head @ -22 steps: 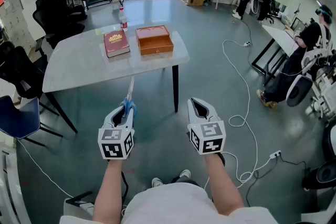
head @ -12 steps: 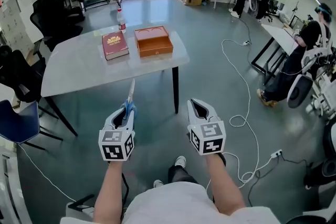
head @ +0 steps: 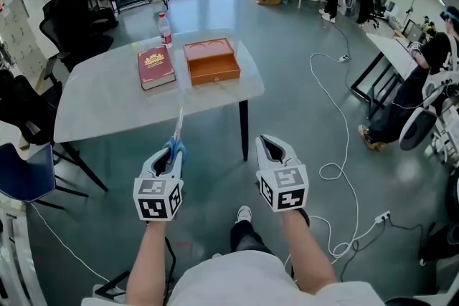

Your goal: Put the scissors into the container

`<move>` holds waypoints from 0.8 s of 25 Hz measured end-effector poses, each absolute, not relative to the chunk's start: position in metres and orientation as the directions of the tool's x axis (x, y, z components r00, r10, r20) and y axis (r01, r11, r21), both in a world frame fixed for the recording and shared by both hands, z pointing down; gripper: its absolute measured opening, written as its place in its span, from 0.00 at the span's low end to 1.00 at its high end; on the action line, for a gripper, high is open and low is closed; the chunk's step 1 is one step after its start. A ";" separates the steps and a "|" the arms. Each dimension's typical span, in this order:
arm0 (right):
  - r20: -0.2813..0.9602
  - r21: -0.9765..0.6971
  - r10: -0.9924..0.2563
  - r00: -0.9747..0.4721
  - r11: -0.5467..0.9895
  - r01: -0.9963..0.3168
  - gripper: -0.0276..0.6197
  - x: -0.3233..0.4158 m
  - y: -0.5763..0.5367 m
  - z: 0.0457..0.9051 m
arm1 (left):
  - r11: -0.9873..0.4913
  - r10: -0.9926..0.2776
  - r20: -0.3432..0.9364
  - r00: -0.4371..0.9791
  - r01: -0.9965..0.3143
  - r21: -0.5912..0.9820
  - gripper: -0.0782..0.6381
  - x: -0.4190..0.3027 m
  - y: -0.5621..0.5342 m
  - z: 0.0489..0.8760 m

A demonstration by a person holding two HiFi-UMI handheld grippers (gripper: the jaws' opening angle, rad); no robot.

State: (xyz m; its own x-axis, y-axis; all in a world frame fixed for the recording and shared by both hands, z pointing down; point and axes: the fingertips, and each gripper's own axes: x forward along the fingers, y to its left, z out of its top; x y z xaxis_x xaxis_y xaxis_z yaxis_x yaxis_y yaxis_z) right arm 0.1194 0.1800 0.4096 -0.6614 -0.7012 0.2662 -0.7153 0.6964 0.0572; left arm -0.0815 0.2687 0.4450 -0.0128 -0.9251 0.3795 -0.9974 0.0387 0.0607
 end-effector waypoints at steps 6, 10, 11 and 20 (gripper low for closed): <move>0.271 0.046 -0.682 -0.680 0.714 -0.698 0.05 0.110 0.118 0.414 | 0.061 -0.918 0.394 -0.034 -0.997 0.055 0.23 -0.090 0.212 0.448; 0.275 0.037 -0.668 -0.692 0.726 -0.687 0.05 0.106 0.074 0.413 | 0.075 -0.911 0.409 -0.049 -0.996 0.046 0.23 -0.091 0.175 0.448; 0.275 0.034 -0.664 -0.696 0.730 -0.683 0.05 0.105 0.064 0.413 | 0.079 -0.909 0.413 -0.054 -0.996 0.044 0.23 -0.091 0.166 0.447; 0.277 0.014 -0.628 -0.727 0.760 -0.650 0.05 0.105 -0.020 0.412 | 0.118 -0.899 0.428 -0.093 -0.993 0.032 0.23 -0.088 0.088 0.441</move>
